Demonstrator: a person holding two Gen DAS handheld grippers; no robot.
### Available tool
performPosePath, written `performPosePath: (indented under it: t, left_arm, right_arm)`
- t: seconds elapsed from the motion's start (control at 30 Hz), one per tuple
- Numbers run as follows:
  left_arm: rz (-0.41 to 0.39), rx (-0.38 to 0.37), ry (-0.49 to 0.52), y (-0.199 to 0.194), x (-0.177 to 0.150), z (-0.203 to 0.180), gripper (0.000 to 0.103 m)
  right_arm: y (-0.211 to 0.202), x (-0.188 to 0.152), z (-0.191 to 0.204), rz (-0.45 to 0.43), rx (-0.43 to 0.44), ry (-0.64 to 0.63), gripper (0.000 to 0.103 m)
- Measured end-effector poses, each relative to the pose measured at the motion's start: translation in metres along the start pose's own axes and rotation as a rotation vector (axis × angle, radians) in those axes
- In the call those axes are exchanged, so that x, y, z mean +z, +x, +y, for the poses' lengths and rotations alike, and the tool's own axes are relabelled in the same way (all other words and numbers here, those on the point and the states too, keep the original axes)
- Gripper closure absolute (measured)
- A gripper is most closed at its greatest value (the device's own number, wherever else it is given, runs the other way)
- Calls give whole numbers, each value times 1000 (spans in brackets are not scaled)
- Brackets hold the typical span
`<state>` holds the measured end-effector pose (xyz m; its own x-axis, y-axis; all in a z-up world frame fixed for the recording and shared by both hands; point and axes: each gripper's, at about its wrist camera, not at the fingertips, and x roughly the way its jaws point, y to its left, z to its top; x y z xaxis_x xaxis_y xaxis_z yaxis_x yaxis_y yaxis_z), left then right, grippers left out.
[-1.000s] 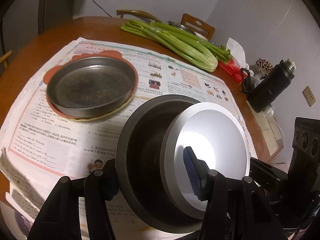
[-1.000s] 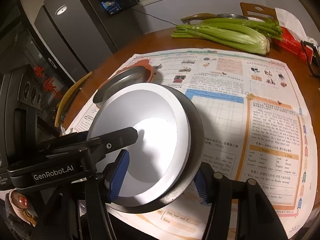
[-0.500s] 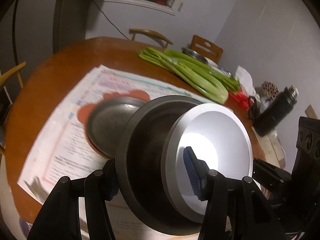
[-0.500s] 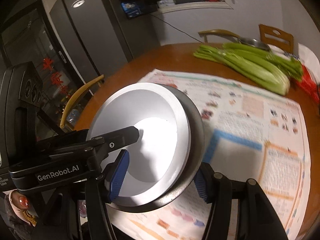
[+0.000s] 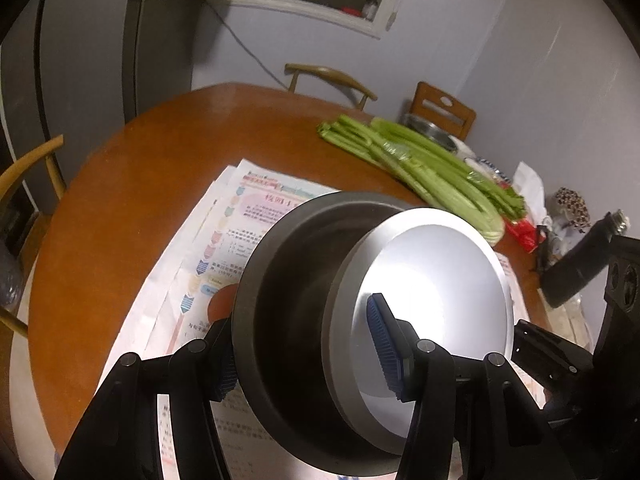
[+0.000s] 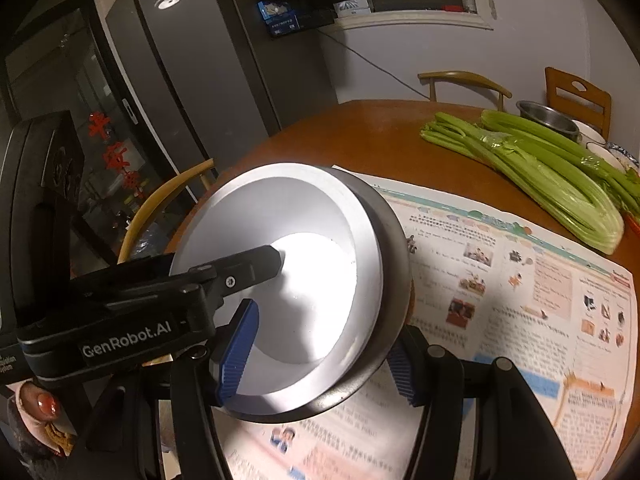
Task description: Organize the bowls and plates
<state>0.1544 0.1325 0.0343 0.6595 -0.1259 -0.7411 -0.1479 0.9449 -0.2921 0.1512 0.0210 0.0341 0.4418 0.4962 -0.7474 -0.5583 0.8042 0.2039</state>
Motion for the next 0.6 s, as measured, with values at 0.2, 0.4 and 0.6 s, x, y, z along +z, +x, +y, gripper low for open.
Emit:
performPosePath:
  t: [0.2, 0.4, 0.6]
  left_arm:
    - [40, 2, -9, 25, -4, 8, 45]
    - [49, 30, -5, 36, -11, 12, 45]
    - [-6, 91, 16, 27, -10, 15, 44]
  right_arm:
    - [27, -1, -11, 55, -4, 28, 42]
    - [46, -10, -16, 91, -16, 35, 42]
    - [47, -10, -11, 75, -67, 12, 43]
